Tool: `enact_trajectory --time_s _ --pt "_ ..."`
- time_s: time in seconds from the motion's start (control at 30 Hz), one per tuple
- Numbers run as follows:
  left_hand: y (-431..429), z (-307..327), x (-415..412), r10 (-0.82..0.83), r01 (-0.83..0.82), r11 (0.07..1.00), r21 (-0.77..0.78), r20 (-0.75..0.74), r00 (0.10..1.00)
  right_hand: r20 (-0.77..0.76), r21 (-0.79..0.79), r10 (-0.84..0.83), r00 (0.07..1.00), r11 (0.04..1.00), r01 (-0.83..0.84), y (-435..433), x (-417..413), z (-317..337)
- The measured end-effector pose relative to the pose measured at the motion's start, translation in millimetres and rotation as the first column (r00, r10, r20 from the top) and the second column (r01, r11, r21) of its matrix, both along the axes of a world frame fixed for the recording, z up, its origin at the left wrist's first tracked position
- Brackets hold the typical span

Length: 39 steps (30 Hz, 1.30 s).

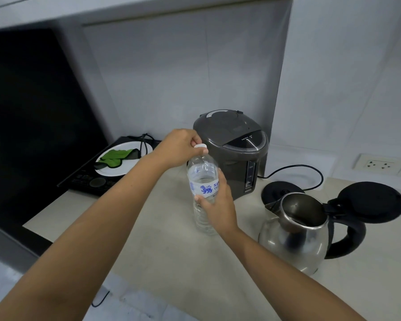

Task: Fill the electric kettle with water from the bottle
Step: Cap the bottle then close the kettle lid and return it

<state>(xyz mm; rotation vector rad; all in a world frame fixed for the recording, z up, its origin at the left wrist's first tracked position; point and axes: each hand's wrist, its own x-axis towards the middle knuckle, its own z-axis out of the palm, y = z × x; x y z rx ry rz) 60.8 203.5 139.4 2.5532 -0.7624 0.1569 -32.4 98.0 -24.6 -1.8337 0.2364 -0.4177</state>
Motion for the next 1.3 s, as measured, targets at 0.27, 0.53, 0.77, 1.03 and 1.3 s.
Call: enact_trajectory --time_s 0.27,0.53,0.77,1.03,1.3 --pt "5.4 9.9 -2.0 -0.125 0.131 0.99 0.047 -0.119 0.985 0.003 -0.006 0.043 0.999 0.999 -0.043 -3.4 -5.3 -1.2" --pt "8.3 -13.2 -25.6 -0.088 0.088 0.988 -0.126 0.005 0.996 -0.074 -0.09 0.018 0.997 0.996 -0.024 4.6 -11.1 3.1" --pt "20.7 -52.0 -56.2 -0.065 0.077 0.991 -0.107 0.115 0.991 -0.197 -0.369 -0.055 0.979 0.929 -0.023 0.5 -46.7 -0.4" --pt "29.8 -119.9 -118.6 -0.087 0.098 0.978 -0.184 0.064 0.994 -0.173 -0.397 -0.139 0.975 0.916 0.06 -5.2 -130.5 -11.9" --pt "-17.7 -165.1 -154.1 -0.204 0.183 0.965 -0.187 -0.1 0.974 0.041 -0.124 -0.427 0.903 0.895 0.429 -49.8 -207.1 5.4"
